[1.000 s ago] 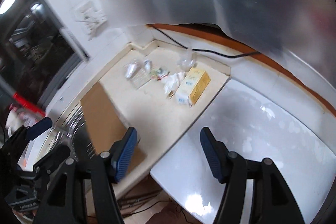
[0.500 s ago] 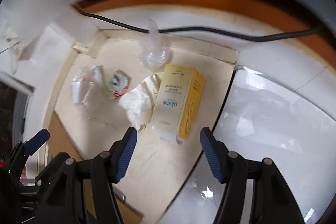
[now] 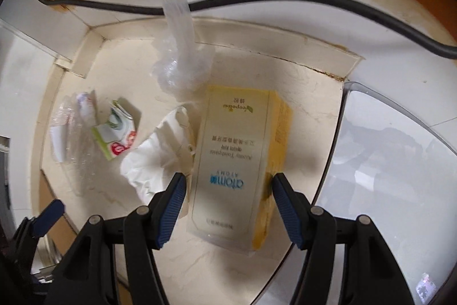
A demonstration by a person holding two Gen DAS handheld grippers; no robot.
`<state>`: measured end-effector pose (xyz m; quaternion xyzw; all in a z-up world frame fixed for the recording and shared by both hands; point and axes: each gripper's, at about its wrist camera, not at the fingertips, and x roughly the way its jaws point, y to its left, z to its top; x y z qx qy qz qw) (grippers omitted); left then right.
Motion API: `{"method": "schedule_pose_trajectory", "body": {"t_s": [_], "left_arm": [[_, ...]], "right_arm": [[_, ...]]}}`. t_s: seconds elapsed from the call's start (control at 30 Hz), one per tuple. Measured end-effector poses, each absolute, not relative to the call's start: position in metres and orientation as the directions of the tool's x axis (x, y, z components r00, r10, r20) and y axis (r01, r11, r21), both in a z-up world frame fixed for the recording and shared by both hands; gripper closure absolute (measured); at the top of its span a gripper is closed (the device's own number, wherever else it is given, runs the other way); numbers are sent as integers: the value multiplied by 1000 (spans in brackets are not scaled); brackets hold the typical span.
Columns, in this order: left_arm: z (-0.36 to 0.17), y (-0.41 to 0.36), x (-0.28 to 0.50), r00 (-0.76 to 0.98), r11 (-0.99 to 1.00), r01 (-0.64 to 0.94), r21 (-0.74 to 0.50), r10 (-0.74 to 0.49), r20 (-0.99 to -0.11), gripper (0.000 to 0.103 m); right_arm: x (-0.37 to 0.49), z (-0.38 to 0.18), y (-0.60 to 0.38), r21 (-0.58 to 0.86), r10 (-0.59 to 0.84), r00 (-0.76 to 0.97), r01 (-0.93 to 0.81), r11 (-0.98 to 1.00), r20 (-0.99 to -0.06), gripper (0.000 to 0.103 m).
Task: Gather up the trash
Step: 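Grasp the yellow toothpaste box with the right gripper, then grasp the white tissue with the left gripper while the right gripper holds the box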
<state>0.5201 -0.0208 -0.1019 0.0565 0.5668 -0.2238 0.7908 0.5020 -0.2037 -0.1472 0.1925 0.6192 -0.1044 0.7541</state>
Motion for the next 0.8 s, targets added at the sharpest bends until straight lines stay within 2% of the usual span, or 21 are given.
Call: {"method": "schedule_pose_trajectory", "body": {"t_s": [0.17, 0.23, 0.33, 0.5, 0.8], "left_arm": [[-110, -26, 525, 240, 889, 419, -186, -306, -921, 24], [-112, -30, 527, 234, 886, 422, -194, -313, -920, 24], [-118, -36, 532, 217, 884, 416, -215, -326, -920, 24], [-129, -48, 546, 149, 874, 372, -312, -388, -909, 24], [-156, -88, 562, 121, 898, 353, -263, -323, -939, 24]], "right_arm": [[500, -159, -214, 158, 85, 187, 424, 892, -979, 40], [495, -160, -222, 165, 85, 200, 433, 886, -976, 48], [487, -159, -234, 159, 74, 205, 439, 884, -976, 50], [473, -155, -245, 159, 70, 220, 419, 894, -973, 50], [462, -151, -244, 142, 52, 229, 394, 908, -972, 50]]}}
